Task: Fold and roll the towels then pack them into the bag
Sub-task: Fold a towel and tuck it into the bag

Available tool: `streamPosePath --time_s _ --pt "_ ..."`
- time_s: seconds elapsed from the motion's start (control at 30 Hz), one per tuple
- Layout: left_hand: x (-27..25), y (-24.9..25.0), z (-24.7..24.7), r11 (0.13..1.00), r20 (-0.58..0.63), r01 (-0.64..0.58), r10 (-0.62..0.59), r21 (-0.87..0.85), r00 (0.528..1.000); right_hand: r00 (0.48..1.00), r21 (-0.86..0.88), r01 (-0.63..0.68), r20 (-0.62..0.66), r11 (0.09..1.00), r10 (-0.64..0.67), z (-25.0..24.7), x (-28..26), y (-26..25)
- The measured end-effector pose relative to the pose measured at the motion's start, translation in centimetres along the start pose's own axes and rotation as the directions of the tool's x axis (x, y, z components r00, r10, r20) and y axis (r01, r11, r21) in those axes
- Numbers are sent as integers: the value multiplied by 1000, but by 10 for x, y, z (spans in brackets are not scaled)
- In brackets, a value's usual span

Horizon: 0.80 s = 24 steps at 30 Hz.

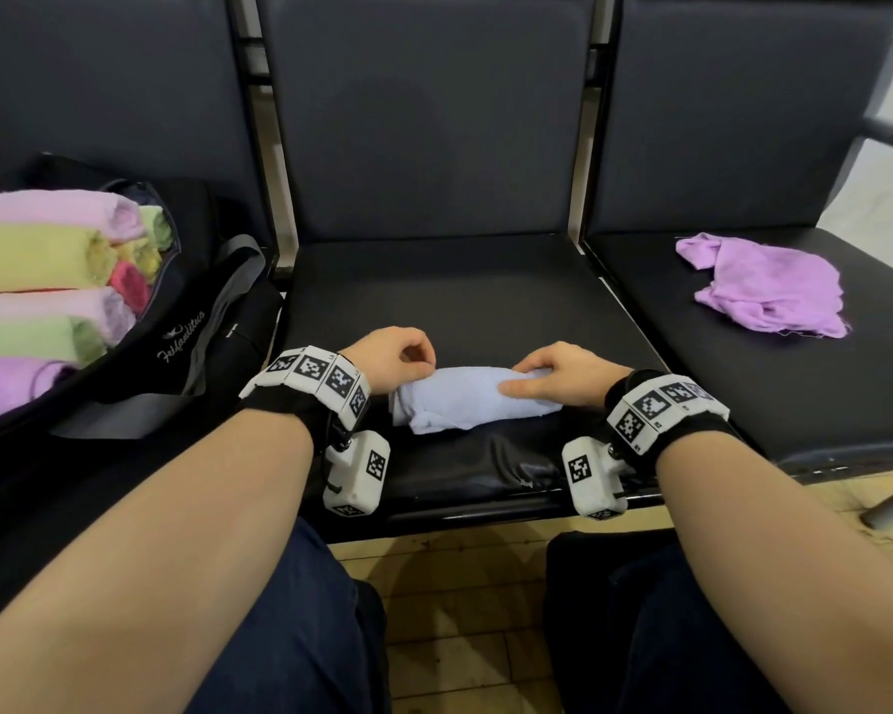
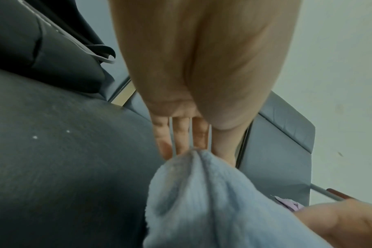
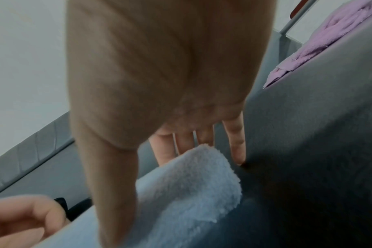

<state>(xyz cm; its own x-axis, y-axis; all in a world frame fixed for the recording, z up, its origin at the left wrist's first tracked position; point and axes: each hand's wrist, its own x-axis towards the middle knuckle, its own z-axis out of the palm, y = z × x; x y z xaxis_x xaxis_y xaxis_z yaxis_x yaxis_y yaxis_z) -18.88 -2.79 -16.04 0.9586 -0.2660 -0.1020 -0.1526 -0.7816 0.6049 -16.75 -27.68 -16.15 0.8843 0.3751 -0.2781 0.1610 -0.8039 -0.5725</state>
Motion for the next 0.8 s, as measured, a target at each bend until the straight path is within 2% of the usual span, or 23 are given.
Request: streamPosePath --time_s 0.07,0.23,0.5,0.67,0.8 --pt "-1 -4 -2 1000 -8 11 -11 -6 1000 997 -47 -23 67 999 26 -1 -2 -1" --pt "-7 -10 -8 999 -84 -41 43 27 996 997 -77 -24 67 997 29 1 0 -6" --pt "-19 -7 -11 996 -20 -83 83 -9 996 994 -116 -82 55 990 89 6 13 -7" --pt "-20 -7 -12 998 74 -38 35 40 997 994 -126 -92 51 988 99 6 14 -8" --pt "-23 -6 -15 997 55 -59 57 44 997 994 -125 -94 46 988 101 7 14 -9"
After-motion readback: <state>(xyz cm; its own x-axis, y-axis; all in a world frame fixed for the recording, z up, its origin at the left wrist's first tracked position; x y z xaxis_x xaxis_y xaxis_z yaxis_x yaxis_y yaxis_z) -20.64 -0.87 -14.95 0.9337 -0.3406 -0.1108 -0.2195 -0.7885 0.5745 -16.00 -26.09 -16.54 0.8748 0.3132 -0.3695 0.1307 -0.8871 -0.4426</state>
